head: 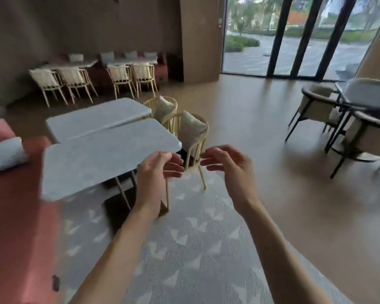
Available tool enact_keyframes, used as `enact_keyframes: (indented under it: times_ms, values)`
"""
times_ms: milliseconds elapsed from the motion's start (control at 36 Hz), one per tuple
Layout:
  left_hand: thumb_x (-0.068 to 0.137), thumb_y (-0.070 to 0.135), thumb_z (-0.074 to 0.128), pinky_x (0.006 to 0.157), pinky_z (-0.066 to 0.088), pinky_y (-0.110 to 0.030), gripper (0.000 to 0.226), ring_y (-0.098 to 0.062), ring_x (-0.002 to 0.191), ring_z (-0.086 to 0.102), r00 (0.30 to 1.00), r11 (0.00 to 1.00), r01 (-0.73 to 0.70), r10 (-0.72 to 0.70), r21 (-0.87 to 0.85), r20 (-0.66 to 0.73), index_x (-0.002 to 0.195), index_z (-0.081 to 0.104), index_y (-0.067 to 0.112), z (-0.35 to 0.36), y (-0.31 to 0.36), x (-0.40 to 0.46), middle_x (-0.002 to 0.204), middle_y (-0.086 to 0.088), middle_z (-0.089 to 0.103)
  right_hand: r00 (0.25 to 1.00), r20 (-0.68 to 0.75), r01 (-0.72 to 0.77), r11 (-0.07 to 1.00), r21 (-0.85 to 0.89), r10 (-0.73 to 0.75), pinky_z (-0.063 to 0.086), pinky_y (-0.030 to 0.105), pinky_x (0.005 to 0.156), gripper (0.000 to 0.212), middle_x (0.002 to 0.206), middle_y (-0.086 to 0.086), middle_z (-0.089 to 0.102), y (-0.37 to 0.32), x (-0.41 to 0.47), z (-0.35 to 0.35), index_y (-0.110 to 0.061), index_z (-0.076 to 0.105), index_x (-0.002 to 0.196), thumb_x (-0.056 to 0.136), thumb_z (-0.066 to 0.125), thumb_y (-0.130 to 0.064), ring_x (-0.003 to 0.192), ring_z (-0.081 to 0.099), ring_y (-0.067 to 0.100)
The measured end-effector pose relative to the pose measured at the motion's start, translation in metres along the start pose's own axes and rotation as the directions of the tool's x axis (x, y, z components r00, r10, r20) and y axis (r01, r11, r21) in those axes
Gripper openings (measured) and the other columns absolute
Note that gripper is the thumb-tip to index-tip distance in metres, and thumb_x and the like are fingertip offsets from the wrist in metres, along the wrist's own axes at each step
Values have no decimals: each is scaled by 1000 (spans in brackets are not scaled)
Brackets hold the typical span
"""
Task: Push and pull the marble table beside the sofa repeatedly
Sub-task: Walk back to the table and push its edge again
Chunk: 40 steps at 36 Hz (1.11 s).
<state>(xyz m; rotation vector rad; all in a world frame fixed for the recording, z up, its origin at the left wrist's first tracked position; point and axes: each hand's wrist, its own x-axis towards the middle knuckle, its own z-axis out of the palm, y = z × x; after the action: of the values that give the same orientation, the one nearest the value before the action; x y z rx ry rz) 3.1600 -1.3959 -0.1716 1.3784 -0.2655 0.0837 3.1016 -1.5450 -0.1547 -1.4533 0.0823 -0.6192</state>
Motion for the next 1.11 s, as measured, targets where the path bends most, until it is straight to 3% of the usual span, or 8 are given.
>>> enact_keyframes:
  times_ms: [83, 278, 417, 556, 750, 917, 1056, 1111]
  values:
    - [86, 25, 54, 65, 57, -36, 26, -27, 71, 71, 996, 1000, -24, 25, 16, -82, 73, 75, 16, -5, -4, 35, 76, -12, 74, 996, 82, -21, 999, 25, 19, 56, 28, 72, 19, 85, 13, 77, 8, 44, 15, -9, 74, 83, 91, 58, -16, 79, 73, 26]
    - [87, 22, 51, 67, 55, -36, 28, -27, 71, 69, 974, 998, -59, 59, 5, -219, 71, 72, 15, -10, -36, 127, 75, -11, 72, 973, 224, -52, 998, 23, 45, 58, 32, 76, 21, 87, 9, 78, 60, 142, 46, -4, 74, 88, 96, 55, -11, 82, 74, 29]
    - [89, 24, 49, 67, 56, -33, 31, -25, 73, 69, 973, 998, -61, 61, 6, -222, 79, 69, 3, 6, -75, 210, 77, -13, 71, 965, 255, -60, 998, -8, 60, 58, 30, 76, 21, 88, 8, 78, 109, 222, 58, -4, 73, 90, 97, 54, -11, 82, 74, 28]
    - [89, 24, 48, 68, 57, -35, 30, -28, 75, 69, 991, 999, -20, 16, -27, -133, 79, 71, 8, 49, -105, 326, 79, -16, 71, 981, 176, -75, 996, -54, 84, 57, 38, 77, 20, 87, 10, 78, 146, 333, 57, -4, 73, 90, 93, 57, -16, 83, 73, 31]
    - [89, 28, 50, 66, 56, -30, 29, -25, 74, 71, 997, 1000, -11, 11, -4, 76, 77, 74, 17, 135, -133, 468, 77, -14, 73, 998, -6, -55, 996, -71, 55, 59, 37, 75, 25, 83, 14, 76, 163, 479, 5, -7, 74, 85, 82, 59, -28, 82, 74, 33]
    - [84, 34, 57, 82, 55, -49, 31, -37, 83, 68, 991, 999, 32, -29, -23, 133, 86, 72, 7, 220, -186, 562, 85, -20, 71, 991, -130, -47, 997, -56, 39, 54, 30, 67, 19, 84, 19, 75, 191, 582, -64, -2, 72, 85, 93, 56, -8, 73, 70, 24]
    - [86, 26, 56, 62, 56, -31, 24, -28, 69, 70, 985, 999, 5, 2, -39, 171, 78, 73, 11, 296, -229, 639, 77, -16, 72, 986, -165, -46, 996, -73, 34, 53, 35, 68, 19, 85, 23, 74, 228, 683, -116, 3, 71, 88, 94, 56, -5, 71, 69, 26]
    - [86, 25, 55, 60, 56, -31, 24, -27, 65, 69, 985, 999, 0, 7, -41, 173, 77, 73, 13, 323, -242, 675, 76, -16, 72, 987, -156, -46, 996, -70, 35, 53, 35, 69, 19, 84, 22, 74, 240, 730, -131, 3, 72, 89, 93, 56, -6, 71, 68, 26]
